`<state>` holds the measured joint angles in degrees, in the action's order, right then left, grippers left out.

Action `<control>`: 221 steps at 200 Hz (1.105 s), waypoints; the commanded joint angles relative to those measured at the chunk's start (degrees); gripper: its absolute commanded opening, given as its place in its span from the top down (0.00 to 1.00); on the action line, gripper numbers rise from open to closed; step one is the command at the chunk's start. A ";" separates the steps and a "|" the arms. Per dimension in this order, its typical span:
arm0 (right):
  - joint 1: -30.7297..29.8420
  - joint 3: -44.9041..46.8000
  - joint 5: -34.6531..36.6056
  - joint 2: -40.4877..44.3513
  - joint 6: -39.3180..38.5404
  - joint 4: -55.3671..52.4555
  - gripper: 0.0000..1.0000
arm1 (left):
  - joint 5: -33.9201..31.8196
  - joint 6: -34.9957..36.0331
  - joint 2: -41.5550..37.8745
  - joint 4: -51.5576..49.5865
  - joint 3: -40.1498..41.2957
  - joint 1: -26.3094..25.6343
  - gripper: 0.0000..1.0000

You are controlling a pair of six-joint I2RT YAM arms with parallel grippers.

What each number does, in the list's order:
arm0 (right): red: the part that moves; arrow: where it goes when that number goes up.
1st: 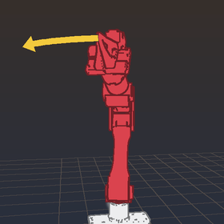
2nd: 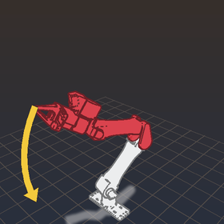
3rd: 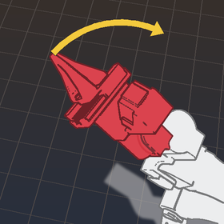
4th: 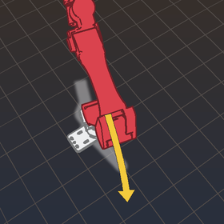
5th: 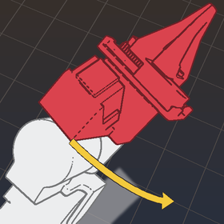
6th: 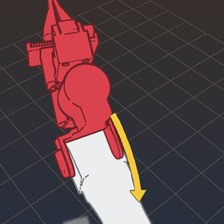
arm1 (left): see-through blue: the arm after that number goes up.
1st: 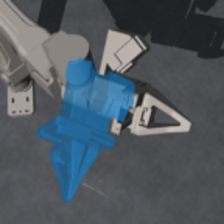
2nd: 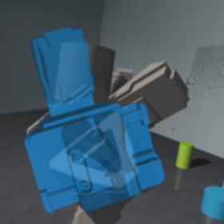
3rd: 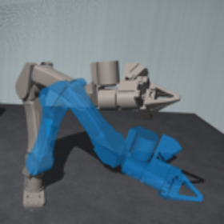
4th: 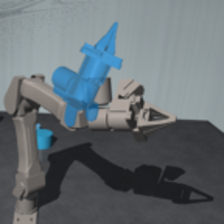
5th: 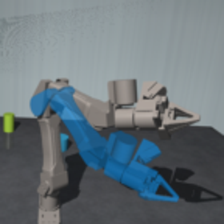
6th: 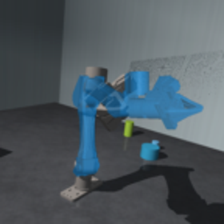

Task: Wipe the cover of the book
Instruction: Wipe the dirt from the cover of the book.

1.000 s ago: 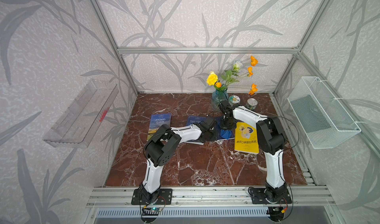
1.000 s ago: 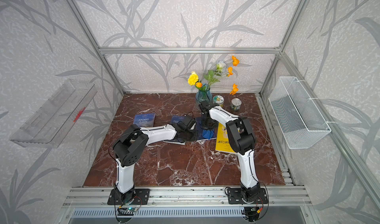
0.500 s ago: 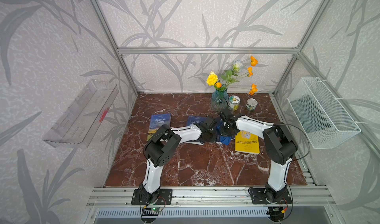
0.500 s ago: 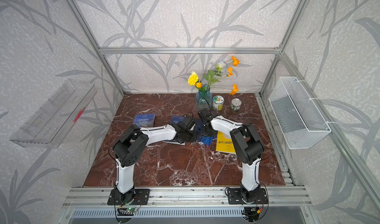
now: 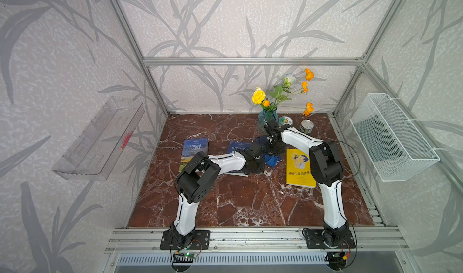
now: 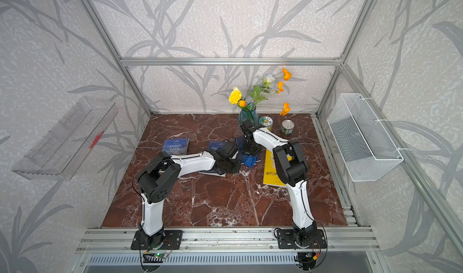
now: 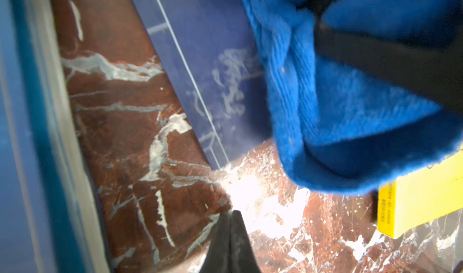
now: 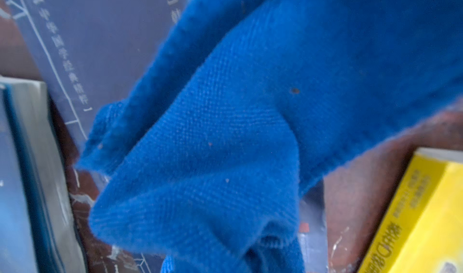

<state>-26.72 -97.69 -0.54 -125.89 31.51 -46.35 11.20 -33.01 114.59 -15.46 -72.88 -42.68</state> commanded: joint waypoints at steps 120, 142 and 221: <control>-3.55 13.18 1.94 1.87 0.51 -0.33 0.95 | 0.76 0.04 1.12 -5.21 1.98 0.40 0.98; -2.42 8.42 0.98 0.24 0.20 -2.15 0.95 | -0.17 0.26 1.07 -5.52 1.95 0.39 0.98; -2.11 11.42 0.45 10.38 0.88 -1.12 0.94 | 0.13 0.15 1.12 -5.28 2.04 0.52 0.98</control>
<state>-29.32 -88.60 -0.51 -119.26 32.49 -44.05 12.53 -32.99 113.89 -17.30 -72.49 -42.54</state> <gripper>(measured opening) 0.101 0.048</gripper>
